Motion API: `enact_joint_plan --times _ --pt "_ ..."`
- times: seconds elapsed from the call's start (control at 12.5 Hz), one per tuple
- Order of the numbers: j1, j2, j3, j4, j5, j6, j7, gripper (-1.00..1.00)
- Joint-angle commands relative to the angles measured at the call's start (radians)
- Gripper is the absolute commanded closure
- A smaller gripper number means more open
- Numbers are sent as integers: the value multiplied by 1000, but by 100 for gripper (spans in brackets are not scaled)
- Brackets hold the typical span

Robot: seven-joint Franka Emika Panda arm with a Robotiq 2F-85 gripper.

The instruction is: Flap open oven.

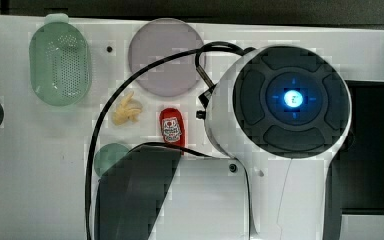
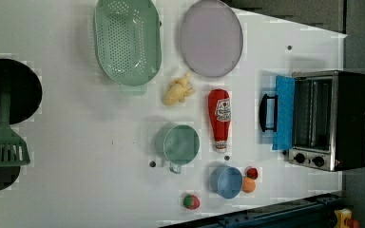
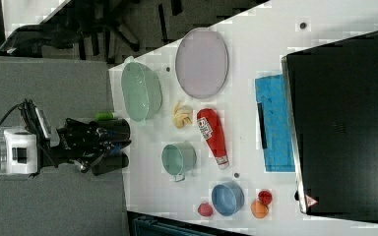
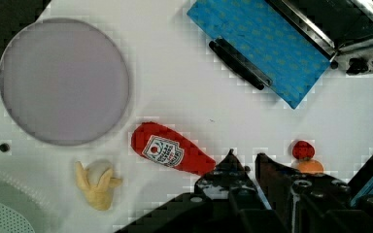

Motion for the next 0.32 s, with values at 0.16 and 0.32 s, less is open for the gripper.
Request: enact_joint_plan --times 0.16,0.32 --pt "-3 -2 -5 0 4 -1 49 65" --pt "-3 1 -5 0 4 -1 49 65"
